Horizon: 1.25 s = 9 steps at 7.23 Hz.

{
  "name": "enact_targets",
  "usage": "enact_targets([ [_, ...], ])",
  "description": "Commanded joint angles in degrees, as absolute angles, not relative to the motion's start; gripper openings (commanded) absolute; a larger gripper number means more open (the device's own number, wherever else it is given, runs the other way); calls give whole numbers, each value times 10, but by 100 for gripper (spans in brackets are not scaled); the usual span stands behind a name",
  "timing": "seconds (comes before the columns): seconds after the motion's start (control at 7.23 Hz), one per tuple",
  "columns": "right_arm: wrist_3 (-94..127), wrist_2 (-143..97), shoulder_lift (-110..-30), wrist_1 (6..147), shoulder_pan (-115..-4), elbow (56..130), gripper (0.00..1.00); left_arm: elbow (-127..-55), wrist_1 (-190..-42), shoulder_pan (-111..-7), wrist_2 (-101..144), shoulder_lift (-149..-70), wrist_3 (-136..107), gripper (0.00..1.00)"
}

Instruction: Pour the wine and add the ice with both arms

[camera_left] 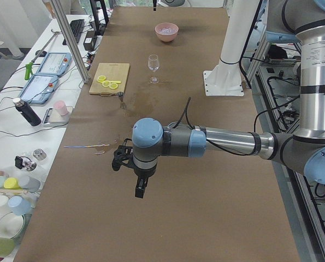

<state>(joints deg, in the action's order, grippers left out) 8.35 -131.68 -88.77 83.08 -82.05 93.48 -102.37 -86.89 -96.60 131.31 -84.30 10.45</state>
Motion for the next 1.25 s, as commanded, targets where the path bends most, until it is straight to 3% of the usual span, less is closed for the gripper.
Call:
enact_targets([
  [0.0,83,-1317,-887,831,-816,935,100,-1024,-870,-963,1313,-845,105,98],
  [1.11,89,-1334,-890,823,-816,938,100,-1029,-882,-962,1331,-845,102,98],
])
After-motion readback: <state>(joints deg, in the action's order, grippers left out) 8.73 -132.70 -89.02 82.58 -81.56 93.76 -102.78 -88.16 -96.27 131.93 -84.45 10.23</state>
